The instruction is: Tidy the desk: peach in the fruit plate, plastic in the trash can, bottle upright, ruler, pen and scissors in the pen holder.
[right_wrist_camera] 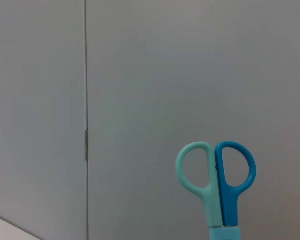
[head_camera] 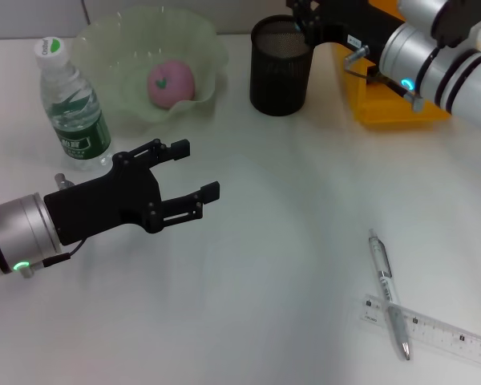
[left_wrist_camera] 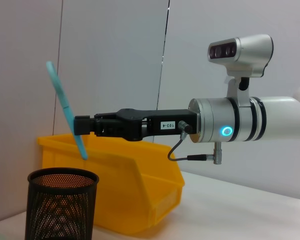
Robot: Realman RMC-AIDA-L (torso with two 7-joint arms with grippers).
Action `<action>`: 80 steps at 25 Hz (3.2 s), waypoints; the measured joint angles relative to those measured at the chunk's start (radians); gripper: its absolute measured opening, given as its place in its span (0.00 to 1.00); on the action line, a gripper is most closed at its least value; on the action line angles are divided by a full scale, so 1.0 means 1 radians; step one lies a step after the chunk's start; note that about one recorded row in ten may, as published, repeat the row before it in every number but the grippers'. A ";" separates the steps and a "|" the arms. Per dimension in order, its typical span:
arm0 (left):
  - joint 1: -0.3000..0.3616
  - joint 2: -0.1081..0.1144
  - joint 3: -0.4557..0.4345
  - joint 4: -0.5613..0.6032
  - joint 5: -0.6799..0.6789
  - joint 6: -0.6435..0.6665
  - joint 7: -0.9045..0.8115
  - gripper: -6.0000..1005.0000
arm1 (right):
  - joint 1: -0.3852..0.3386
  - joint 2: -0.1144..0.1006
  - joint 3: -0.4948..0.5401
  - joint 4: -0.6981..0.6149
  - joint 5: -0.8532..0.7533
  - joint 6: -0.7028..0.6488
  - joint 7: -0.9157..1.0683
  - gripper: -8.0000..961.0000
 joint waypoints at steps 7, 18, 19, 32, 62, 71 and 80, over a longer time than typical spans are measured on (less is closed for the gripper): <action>0.002 0.000 0.002 0.000 0.000 0.015 0.007 0.83 | 0.019 0.000 0.000 0.008 0.000 0.038 -0.002 0.22; 0.013 0.000 0.002 0.000 0.000 0.038 0.013 0.83 | 0.032 0.000 -0.016 0.018 -0.006 0.068 0.003 0.22; 0.014 0.001 0.002 0.000 0.000 0.039 0.013 0.83 | 0.032 0.000 -0.017 0.020 -0.005 0.068 0.004 0.22; 0.026 0.002 0.002 0.002 0.000 0.051 0.013 0.83 | -0.004 0.000 -0.004 0.019 0.000 0.018 0.011 0.67; 0.040 0.011 0.223 0.046 0.013 0.167 0.013 0.83 | -0.348 -0.051 -0.028 -0.577 -0.762 -0.679 0.902 0.85; 0.058 0.013 0.246 0.073 0.063 0.199 0.010 0.83 | -0.266 -0.042 -0.024 -0.821 -1.207 -0.944 1.252 0.85; 0.059 0.009 0.238 0.066 0.068 0.174 0.003 0.83 | -0.209 -0.011 -0.176 -0.920 -1.416 -0.974 1.447 0.85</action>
